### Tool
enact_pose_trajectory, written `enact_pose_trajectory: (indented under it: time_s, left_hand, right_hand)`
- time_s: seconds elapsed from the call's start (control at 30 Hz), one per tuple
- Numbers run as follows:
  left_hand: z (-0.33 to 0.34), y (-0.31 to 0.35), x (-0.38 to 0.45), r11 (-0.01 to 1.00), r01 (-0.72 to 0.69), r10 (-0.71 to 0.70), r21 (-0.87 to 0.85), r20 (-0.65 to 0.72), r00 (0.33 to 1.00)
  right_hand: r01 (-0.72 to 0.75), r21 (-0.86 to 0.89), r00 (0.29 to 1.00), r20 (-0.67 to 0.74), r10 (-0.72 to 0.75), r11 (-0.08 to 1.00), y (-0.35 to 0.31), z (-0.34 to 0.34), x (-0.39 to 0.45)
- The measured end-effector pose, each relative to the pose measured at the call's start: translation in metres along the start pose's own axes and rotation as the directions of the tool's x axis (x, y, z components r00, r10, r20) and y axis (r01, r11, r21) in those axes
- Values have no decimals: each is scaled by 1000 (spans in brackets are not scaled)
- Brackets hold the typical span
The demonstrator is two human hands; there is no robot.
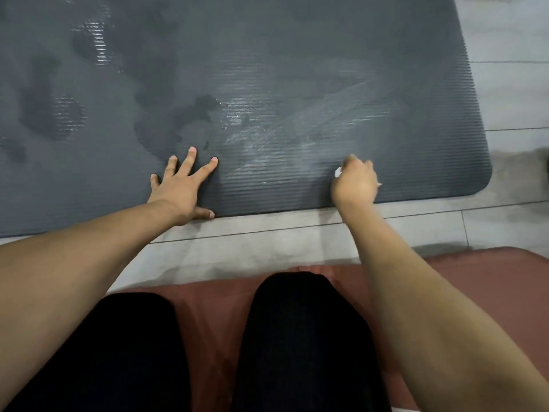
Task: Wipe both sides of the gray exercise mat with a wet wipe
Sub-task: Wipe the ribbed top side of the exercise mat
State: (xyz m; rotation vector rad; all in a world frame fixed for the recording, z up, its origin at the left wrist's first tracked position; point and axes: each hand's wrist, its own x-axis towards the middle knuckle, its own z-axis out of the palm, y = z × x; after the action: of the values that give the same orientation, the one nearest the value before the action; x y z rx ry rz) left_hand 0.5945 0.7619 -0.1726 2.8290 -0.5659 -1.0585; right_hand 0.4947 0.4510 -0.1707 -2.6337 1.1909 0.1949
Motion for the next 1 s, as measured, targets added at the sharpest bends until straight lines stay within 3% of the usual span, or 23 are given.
enact_pose_trajectory:
  time_s: [0.1,0.2,0.27,0.33,0.4,0.5,0.57,0.63,0.7,0.77,0.83,0.9,0.93,0.97,1.0]
  left_hand:
    - [-1,-1,0,1000,6,-6,3,-5,1000]
    - [-1,-1,-1,1000,1,-1,-9,-6,1000]
    - [-2,0,-1,1000,6,-6,-12,-2,1000]
    - [-3,0,-2,1000,7,-7,-2,2,1000]
    - [-2,0,-1,1000,2,-2,5,-6,1000]
    - [0,-1,-1,1000,8,-8,28,-11,1000]
    - [0,0,-2,1000,14,-14,26,-6,1000]
    - [0,1,-2,1000,13,-13,11,-2,1000]
    - [0,1,-2,1000,15,-15,-8,4,1000]
    - [0,0,-2,1000,20,-19,-11,10,1000]
    - [1,0,-2,1000,21,-21,-19,9,1000]
    - [1,0,-1,999,13,-13,-31,2,1000]
    - [2,0,0,999,7,-8,-34,-2,1000]
    - [2,-1,0,999,4,-4,-36,-4,1000]
    - [3,-2,0,999,3,-3,-37,-3,1000]
  right_hand:
    - [266,58,950,156,-272,962,-67,31,-46]
    - [517,163,782,311,-541,841,-125,48,-99]
    - [589,210,711,324,-624,781,-136,47,-110]
    - [593,263,701,296,-649,761,-114,40,-101]
    - [533,237,791,201,-578,812,-70,31,-78]
    - [179,204,984,-20,-179,962,13,11,-22]
    - [-78,247,991,-82,101,966,45,-1,0]
    - [-129,241,979,-124,162,962,34,3,-4]
    - [97,230,988,-136,-67,968,-8,19,-31]
    - [412,259,908,-42,-416,873,-60,41,-63]
    - [659,268,714,70,-697,702,-103,57,-89]
    - [810,246,522,108,-846,532,-123,62,-89]
    - [856,208,462,103,-881,473,-123,62,-79]
    - [868,166,462,79,-883,469,-118,61,-62]
    - [836,132,533,28,-845,532,-109,58,-40]
